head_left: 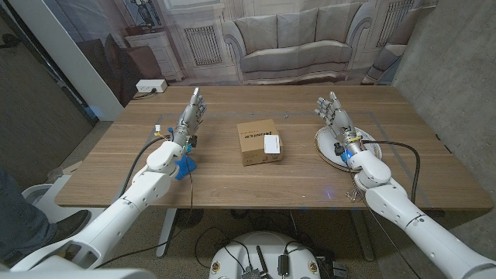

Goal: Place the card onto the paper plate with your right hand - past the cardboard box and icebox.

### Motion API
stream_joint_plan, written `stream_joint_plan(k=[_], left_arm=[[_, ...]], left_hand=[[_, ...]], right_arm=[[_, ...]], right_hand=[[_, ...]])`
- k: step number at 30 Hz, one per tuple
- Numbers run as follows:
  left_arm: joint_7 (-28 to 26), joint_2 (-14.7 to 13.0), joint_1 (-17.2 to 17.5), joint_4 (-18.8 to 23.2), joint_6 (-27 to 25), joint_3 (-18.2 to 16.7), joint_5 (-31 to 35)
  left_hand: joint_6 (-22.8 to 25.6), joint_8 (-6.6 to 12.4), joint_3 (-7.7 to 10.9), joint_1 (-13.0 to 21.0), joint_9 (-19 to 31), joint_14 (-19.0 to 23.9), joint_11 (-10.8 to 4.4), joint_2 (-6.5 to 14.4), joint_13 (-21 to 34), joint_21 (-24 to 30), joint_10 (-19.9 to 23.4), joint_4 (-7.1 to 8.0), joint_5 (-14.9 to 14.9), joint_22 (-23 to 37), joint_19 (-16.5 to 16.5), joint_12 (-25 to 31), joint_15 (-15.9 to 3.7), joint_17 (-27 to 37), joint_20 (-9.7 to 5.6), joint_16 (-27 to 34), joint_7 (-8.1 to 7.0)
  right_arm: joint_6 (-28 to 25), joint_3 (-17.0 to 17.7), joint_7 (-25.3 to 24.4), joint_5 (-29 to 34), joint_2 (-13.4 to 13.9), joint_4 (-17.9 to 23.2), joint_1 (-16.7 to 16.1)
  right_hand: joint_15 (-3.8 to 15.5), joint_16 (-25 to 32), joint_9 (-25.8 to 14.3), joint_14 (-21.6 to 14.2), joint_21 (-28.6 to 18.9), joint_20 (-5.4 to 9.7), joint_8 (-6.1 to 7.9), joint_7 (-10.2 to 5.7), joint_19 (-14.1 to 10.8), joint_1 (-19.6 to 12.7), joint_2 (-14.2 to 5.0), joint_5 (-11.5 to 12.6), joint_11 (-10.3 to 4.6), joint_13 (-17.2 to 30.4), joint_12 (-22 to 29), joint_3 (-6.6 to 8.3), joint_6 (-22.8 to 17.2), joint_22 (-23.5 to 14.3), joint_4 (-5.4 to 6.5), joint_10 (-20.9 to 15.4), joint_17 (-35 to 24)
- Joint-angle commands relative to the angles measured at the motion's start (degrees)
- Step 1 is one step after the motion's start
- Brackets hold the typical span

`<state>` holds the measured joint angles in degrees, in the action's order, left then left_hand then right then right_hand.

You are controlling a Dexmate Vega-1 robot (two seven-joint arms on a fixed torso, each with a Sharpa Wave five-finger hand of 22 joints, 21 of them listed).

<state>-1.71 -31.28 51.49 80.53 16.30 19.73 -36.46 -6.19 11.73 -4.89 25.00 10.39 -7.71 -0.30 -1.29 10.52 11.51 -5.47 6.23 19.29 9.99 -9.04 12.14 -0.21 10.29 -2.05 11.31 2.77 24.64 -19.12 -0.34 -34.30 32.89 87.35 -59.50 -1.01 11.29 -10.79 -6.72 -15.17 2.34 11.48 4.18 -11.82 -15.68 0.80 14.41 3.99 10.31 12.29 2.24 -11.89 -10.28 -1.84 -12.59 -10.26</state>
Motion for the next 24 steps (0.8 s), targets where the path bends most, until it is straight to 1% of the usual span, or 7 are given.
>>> stream_joint_plan(k=[1, 10, 14, 17, 19, 24], left_arm=[[0.38, -0.18, -0.29, -0.15, -0.37, 0.15, -0.06], [-0.12, -0.45, 0.21, 0.61, -0.55, -0.05, -0.03], [-0.14, -0.53, 0.21, 0.80, -0.90, -0.02, -0.13], [-0.48, -0.07, 0.11, 0.51, -0.53, 0.05, 0.02], [-1.33, 0.91, 0.13, -0.04, 0.86, -0.03, 0.41], [-1.58, 0.83, 0.18, 0.30, 0.81, -0.09, 0.53]], left_hand=[[0.32, 0.32, 0.03, 0.54, 0.19, 0.30, 0.16, 0.28, 0.17, 0.27, 0.07, -0.17, 0.16, 0.28, 0.36, 0.30, 0.31, 0.05, -2.37, -0.04, 0.14], [0.48, 0.28, 0.02, 0.79, 0.19, 0.45, 0.34, 0.43, 0.17, 0.22, 0.15, -0.28, 0.12, 0.28, 0.35, 0.24, 0.43, 0.06, -2.30, -0.08, 0.21], [0.51, 0.26, 0.01, 0.87, 0.19, 0.51, 0.33, 0.47, 0.17, 0.23, 0.28, -0.31, 0.10, 0.28, 0.39, 0.26, 0.43, 0.06, -2.31, -0.09, 0.20], [0.53, 0.24, 0.00, 0.94, 0.19, 0.53, 0.41, 0.50, 0.17, 0.22, 0.26, -0.34, 0.09, 0.28, 0.40, 0.23, 0.46, 0.06, -2.33, -0.11, 0.24], [0.67, 0.27, -0.01, 1.01, 0.19, 0.58, 0.36, 0.53, 0.17, 0.21, 0.45, -0.37, 0.08, 0.28, 0.41, 0.28, 0.47, 0.06, -2.30, -0.11, 0.16], [1.03, 0.35, -0.02, 1.18, 0.20, 0.88, 0.18, 0.60, 0.17, 0.22, 0.75, -0.44, 0.06, 0.28, 0.50, 0.34, 0.30, 0.06, -2.32, -0.05, 0.13]], right_arm=[[1.23, 0.58, -0.89, 1.03, 0.84, 2.35, -2.59], [2.16, 1.03, -1.49, 1.97, 1.49, 3.82, -4.38], [3.12, 1.22, -1.50, 2.08, 1.35, 3.80, -5.02], [3.50, 1.31, -1.45, 2.11, 1.33, 3.74, -5.36], [3.68, 1.37, -1.51, 2.29, 1.44, 3.87, -5.70], [4.45, 1.51, -1.39, 2.48, 1.41, 3.90, -6.14]], right_hand=[[-0.01, -0.07, -0.18, -0.48, 0.17, 1.77, 0.26, -0.23, -0.64, -0.58, -0.12, 0.22, -0.10, 0.22, 0.39, 0.15, -0.12, -0.09, -0.29, -0.50, -0.21], [0.11, -0.05, -0.18, -0.77, 0.26, 1.81, 0.26, -0.28, -0.93, -0.76, -0.19, 0.18, -0.06, 0.23, 0.43, 0.14, -0.25, -0.12, -0.39, -0.75, -0.23], [0.05, 0.05, -0.18, -1.22, 0.24, 1.80, 0.23, -0.31, -1.34, -0.88, -0.22, 0.16, -0.06, 0.24, 0.46, 0.13, -0.28, -0.13, -0.47, -0.91, -0.24], [0.08, 0.06, -0.18, -1.32, 0.25, 1.82, 0.23, -0.27, -1.43, -0.91, -0.22, 0.15, -0.12, 0.24, 0.48, 0.12, -0.31, -0.13, -0.49, -1.00, -0.24], [0.10, 0.06, -0.18, -1.36, 0.26, 1.83, 0.22, -0.32, -1.47, -0.94, -0.23, 0.14, -0.07, 0.24, 0.47, 0.12, -0.30, -0.14, -0.51, -0.99, -0.25], [0.46, 0.11, -0.18, -1.69, 0.25, 2.03, 0.26, -0.26, -1.87, -1.07, -0.27, 0.12, -0.37, 0.25, 0.50, 0.11, -0.47, -0.15, -0.58, -1.18, -0.25]])
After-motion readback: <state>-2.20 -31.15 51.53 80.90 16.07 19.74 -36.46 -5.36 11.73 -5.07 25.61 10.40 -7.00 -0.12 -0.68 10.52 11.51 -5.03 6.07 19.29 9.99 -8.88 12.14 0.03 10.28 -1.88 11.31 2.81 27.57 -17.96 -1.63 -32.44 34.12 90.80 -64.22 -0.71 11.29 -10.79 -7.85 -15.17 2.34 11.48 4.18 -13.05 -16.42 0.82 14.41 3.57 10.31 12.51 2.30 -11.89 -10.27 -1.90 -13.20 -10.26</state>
